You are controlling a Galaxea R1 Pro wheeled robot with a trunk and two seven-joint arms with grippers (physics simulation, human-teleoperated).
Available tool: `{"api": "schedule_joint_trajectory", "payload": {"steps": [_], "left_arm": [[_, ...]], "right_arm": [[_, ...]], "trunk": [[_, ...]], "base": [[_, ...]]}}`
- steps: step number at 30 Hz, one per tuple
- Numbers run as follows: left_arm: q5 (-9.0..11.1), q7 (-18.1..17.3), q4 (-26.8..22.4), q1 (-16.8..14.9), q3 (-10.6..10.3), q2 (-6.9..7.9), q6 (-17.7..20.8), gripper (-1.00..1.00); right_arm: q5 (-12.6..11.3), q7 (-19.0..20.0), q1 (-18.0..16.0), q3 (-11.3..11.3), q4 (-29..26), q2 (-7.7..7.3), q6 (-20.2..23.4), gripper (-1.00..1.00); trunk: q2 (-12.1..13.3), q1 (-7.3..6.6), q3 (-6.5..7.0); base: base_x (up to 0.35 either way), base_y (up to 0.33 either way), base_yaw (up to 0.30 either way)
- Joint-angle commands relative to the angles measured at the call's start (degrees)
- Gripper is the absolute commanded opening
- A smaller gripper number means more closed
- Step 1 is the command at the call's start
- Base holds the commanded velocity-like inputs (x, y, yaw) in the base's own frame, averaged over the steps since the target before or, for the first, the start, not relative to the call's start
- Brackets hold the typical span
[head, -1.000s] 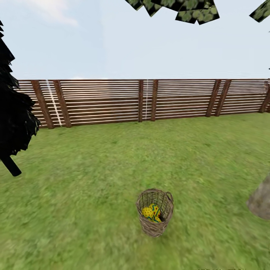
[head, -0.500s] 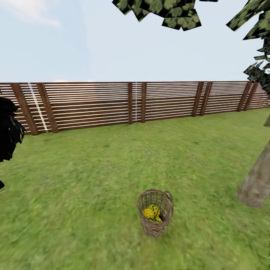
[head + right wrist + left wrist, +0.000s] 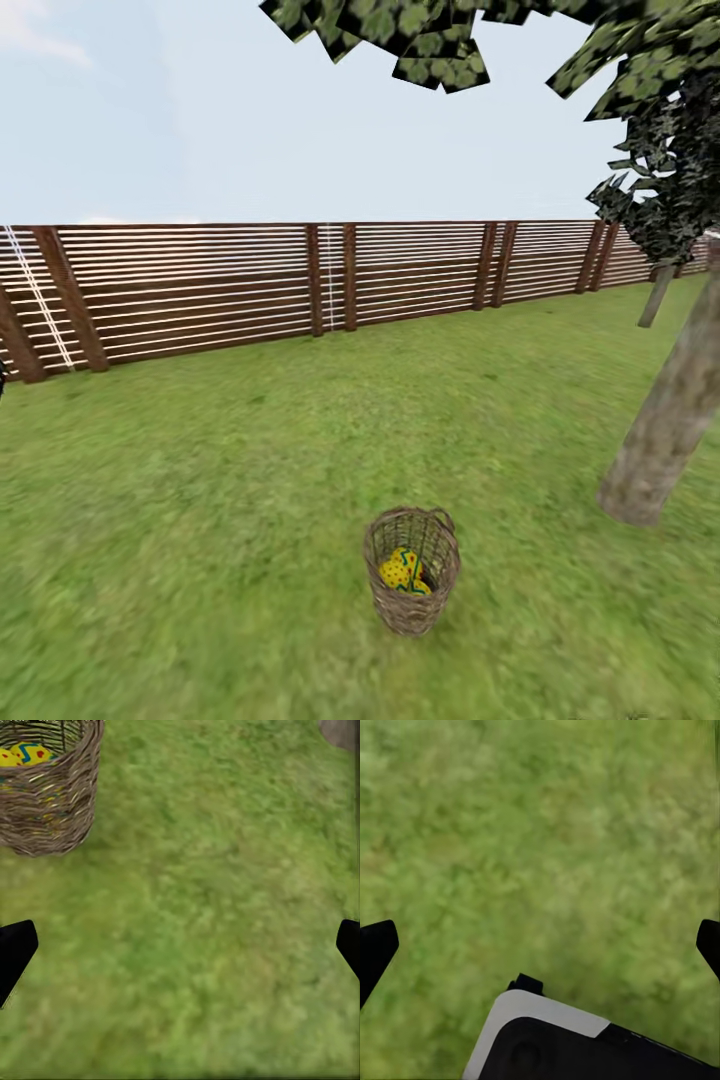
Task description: Take the three Easter eggs out of the wicker basket on the lawn in the garden, then place them on the lawn next to a single tree (choose any tree) so that all three eggs are next to the same tree and none are left in the basket.
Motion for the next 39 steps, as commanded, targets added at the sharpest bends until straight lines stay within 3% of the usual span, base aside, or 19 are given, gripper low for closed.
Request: {"api": "schedule_joint_trajectory", "payload": {"steps": [1,29,34,39], "left_arm": [[0.5,0.0,0.0,0.0,-0.1,0.02,-0.2,1.0],[0.5,0.0,0.1,0.0,-0.1,0.02,-0.2,1.0],[0.5,0.0,0.1,0.0,-0.1,-0.04,-1.6,1.0],[0.4,0.0,0.1,0.0,-0.1,-0.07,-2.0,1.0]], "right_arm": [[-0.3,0.1,-0.1,0.0,0.1,0.02,-0.2,1.0],[-0.3,0.1,-0.1,0.1,0.1,0.09,-0.2,1.0],[-0.2,0.1,-0.1,0.1,0.1,0.09,-0.2,1.0],[-0.1,0.1,-0.1,1.3,0.4,0.09,-0.2,1.0]], "trunk": [[-0.1,0.06,-0.12],[-0.1,0.06,-0.12],[-0.1,0.06,-0.12],[-0.1,0.06,-0.12]], "base": [[0.222,0.28,-0.285],[0.208,0.286,-0.286],[0.144,0.314,-0.286],[0.144,0.315,-0.286]]}}
